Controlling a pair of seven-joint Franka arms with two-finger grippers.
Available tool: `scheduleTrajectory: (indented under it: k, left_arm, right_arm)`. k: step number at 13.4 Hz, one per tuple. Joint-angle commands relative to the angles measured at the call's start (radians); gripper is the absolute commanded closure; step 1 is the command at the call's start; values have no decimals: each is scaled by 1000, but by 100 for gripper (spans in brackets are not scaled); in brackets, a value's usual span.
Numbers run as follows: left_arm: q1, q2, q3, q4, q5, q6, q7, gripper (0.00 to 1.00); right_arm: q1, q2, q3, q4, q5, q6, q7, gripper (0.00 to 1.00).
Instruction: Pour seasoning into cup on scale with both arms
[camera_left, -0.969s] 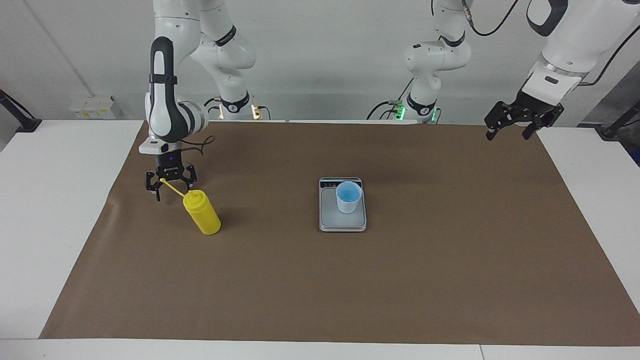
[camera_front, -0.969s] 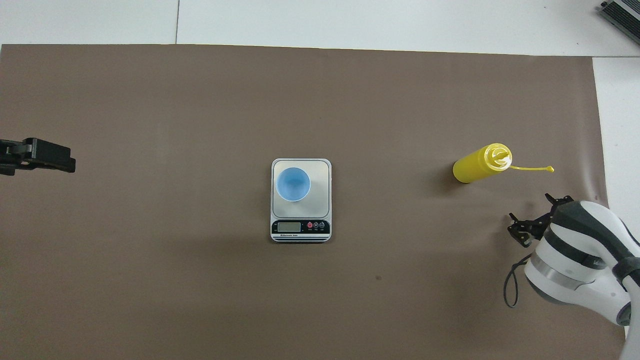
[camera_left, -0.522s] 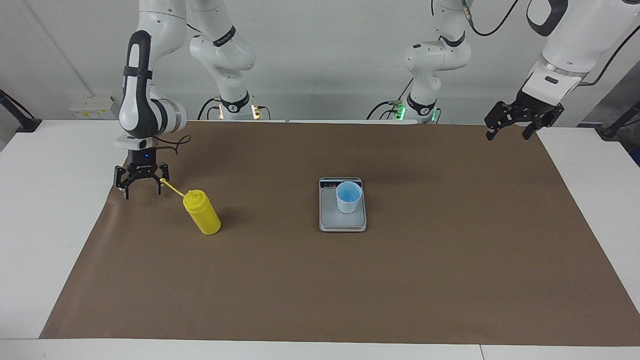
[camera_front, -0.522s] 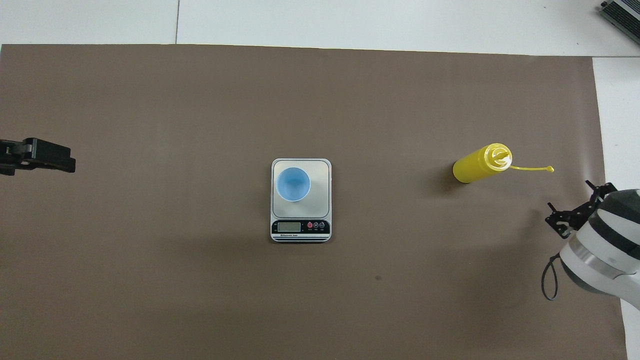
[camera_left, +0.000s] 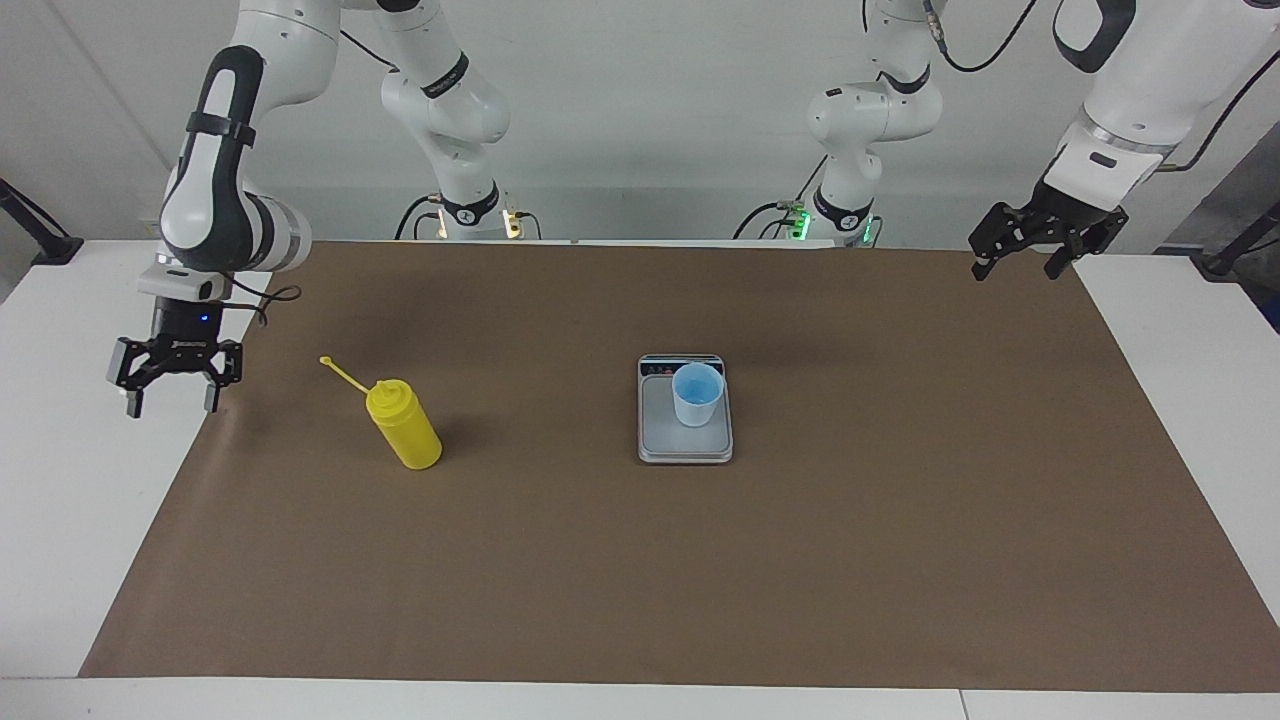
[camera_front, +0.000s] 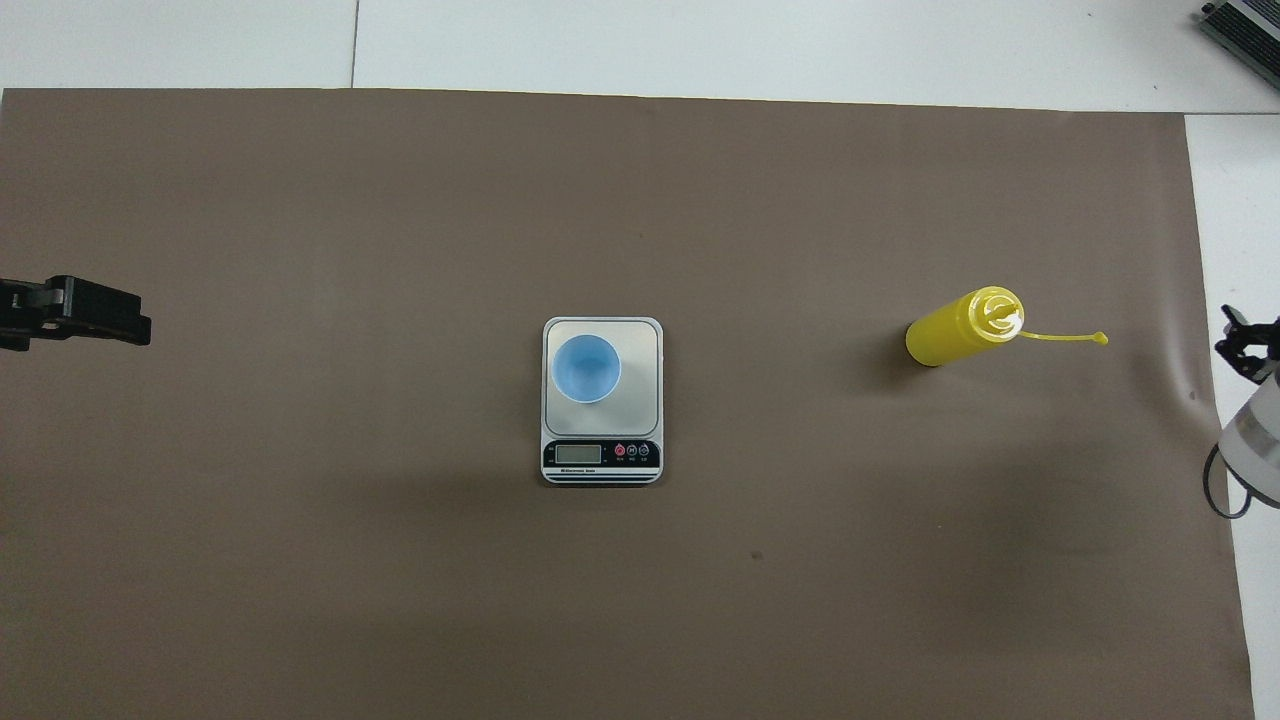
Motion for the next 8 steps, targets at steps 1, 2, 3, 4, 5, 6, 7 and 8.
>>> scheduleTrajectory:
  k: [1,2,3,4,5,6,7,8]
  left_arm:
    - [-3,-13,4,-15,13,-8,2,0]
    - [-3,-13,4,-15,13,-8,2,0]
    - [-3,-13,4,-15,13,-8,2,0]
    - [-3,-13,4,-15,13,-8,2,0]
    - [-3,-13,4,-15,13,-8,2,0]
    - [-3,-13,4,-15,13,-8,2,0]
    - [-3,-13,4,-15,13,-8,2,0]
    - [-3,-13,4,-15,13,-8,2,0]
  right_arm:
    - [-36,83,4,173,-127,-69,-189,0]
    - [-36,99,4,217,-184,-90,-188,0]
    - [-36,112,4,260,-230,-112,-186,0]
    - [-36,117,4,293,-272,-122,-183,0]
    - [-25,117,6,316,-310,-126,-181,0]
    - [-14,116,4,330,-338,-126,-180,0]
    - [7,113,4,340,-355,-126,-177,0]
    - [27,110,1,353,-378,-126,-175,0]
